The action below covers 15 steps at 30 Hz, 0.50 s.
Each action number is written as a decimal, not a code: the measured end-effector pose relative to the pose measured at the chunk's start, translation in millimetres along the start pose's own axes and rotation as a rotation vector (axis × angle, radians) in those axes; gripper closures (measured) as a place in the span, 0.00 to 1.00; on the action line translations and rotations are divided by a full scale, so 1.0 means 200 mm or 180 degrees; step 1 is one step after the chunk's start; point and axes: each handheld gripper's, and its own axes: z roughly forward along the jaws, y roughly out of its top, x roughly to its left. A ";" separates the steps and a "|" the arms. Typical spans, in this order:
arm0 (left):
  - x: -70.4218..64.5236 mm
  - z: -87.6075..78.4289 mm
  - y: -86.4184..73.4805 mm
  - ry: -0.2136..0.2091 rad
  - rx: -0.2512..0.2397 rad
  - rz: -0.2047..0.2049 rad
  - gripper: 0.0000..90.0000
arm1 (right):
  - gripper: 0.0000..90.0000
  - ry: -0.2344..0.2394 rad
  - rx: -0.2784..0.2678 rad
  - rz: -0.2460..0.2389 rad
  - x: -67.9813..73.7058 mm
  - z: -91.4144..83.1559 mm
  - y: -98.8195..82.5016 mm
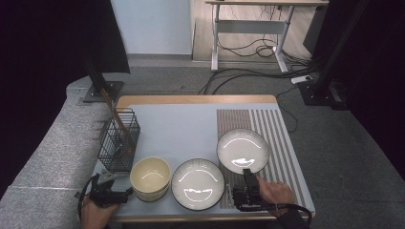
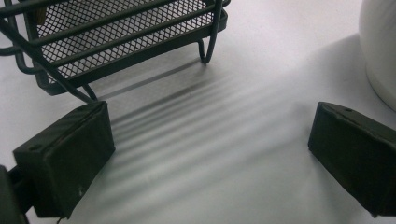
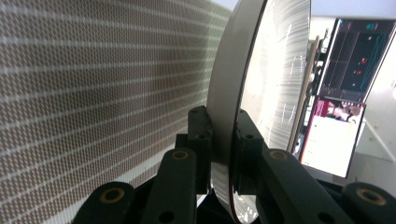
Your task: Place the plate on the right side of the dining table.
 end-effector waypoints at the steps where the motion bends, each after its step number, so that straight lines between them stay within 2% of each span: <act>1: 0.00 0.00 0.00 0.0000 0.0000 0.0001 0.00 | 0.90 0.0005 0.0040 0.0002 0.00 0.00 -0.01; 2: 0.00 0.00 0.00 0.0001 0.0001 0.0001 0.00 | 0.90 0.0017 0.0088 0.0058 0.00 0.01 -0.02; 15: 0.00 0.00 0.00 0.0000 0.0001 0.0000 0.00 | 0.90 0.0045 0.0294 0.0147 0.03 0.10 -0.14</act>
